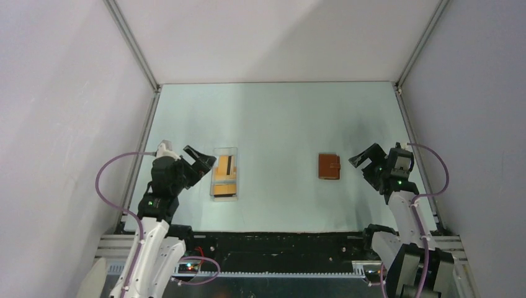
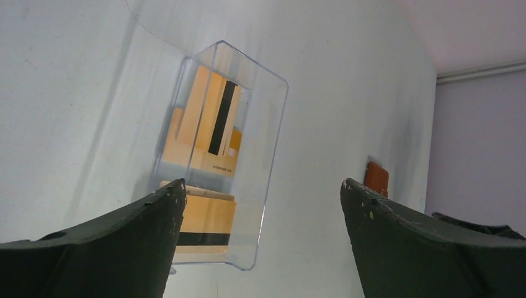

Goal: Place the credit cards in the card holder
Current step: Pick up the card holder from the center of the board.

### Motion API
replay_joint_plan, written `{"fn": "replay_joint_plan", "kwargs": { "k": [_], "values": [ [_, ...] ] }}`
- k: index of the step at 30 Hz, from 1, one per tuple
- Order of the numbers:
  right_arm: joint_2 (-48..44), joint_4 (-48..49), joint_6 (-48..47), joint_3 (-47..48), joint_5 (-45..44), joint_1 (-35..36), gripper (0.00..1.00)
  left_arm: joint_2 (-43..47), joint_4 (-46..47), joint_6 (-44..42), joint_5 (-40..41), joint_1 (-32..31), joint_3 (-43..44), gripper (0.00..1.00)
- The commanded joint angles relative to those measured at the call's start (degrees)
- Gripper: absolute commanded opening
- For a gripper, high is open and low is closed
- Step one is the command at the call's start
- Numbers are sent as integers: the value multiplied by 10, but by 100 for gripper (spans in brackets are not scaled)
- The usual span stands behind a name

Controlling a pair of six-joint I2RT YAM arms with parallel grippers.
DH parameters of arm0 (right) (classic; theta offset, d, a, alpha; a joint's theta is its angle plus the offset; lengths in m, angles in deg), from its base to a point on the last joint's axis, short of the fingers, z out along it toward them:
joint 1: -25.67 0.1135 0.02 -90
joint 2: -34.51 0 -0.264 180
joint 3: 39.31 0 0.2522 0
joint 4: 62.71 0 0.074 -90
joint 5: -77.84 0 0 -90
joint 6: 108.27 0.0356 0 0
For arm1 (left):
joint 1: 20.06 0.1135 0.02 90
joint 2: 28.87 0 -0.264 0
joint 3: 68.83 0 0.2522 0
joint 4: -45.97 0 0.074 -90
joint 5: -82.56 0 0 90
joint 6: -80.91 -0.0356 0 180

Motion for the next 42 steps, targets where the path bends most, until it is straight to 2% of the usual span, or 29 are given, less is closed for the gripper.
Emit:
{"fn": "replay_joint_plan", "kwargs": {
  "k": [1, 4, 9, 13, 16, 20, 23, 26, 29, 34, 39, 42],
  "values": [
    [29, 2, 2, 19, 40, -12, 100, -58, -2, -20, -57, 5, 46, 98],
    [64, 1, -16, 35, 49, -14, 100, -113, 9, -20, -74, -18, 90, 98],
    [173, -19, -55, 78, 91, -18, 100, -275, 11, -25, -43, -154, 219, 98],
    [245, -21, -71, 103, 115, -22, 98, -436, 12, -14, -29, -258, 336, 99],
    [294, -20, -78, 119, 137, -25, 94, -586, 16, -4, -37, -324, 425, 94],
    [335, -8, -82, 134, 164, -25, 88, -759, 19, 9, -72, -369, 562, 86],
    [365, 2, -81, 147, 192, -24, 77, -855, 25, 28, -97, -381, 638, 81],
    [400, -1, -81, 159, 208, -15, 73, -909, 29, 43, -109, -387, 684, 79],
    [428, -2, -81, 166, 215, 0, 68, -959, 34, 60, -124, -392, 706, 76],
    [439, -11, -84, 181, 212, 28, 65, -996, 57, 88, -153, -405, 706, 71],
    [453, -10, -77, 203, 273, 48, 60, -1007, 157, 137, -194, -410, 664, 63],
    [450, 15, -55, 203, 336, 60, 52, -992, 251, 187, -220, -410, 598, 54]
  ]
}}
